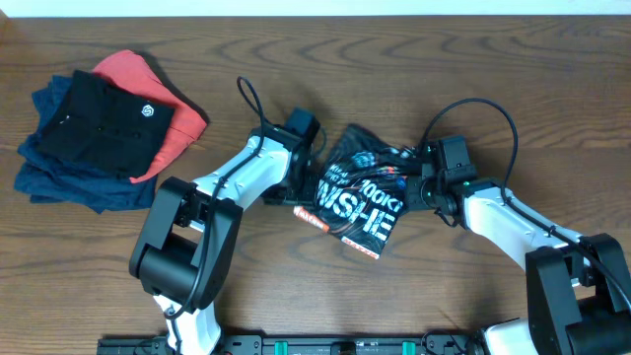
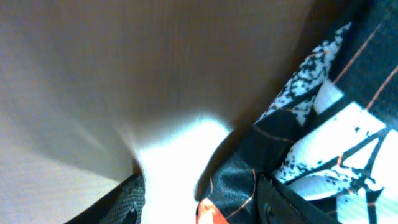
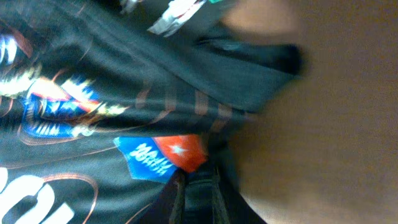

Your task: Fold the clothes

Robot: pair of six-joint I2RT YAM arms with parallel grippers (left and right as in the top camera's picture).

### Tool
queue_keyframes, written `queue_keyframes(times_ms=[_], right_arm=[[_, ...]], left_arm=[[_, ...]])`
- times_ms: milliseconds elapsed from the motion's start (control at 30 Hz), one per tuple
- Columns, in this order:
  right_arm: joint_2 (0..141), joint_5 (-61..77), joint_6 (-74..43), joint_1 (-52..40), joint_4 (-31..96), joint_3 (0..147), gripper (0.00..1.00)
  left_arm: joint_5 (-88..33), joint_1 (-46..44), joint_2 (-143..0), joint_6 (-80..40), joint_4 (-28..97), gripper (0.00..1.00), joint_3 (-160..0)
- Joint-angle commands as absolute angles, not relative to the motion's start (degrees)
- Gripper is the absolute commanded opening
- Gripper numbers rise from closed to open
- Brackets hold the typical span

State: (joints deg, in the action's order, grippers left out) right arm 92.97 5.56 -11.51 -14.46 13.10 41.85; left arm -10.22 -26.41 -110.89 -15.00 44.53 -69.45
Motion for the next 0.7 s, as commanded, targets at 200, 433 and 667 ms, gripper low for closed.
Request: queue_keyframes(times_ms=[200, 433, 667], right_arm=[[93.03, 1.52, -5.96, -14.92, 1.1, 41.36, 0.1], [92.23, 1.48, -5.02, -14.5, 3.18, 44.29, 0.26], [86.56, 1.48, -5.04, -10.28, 13.67, 49.8, 0.45]], left_arm=[[-11.4, -33.41, -109.32, -24.95, 48.77, 0.6, -68.36], [-0.38, -32.23, -100.49, -29.87, 49.1, 0.79, -68.38], [-2.13, -28.32, -95.0, -17.12, 32.05, 0.98, -68.38]])
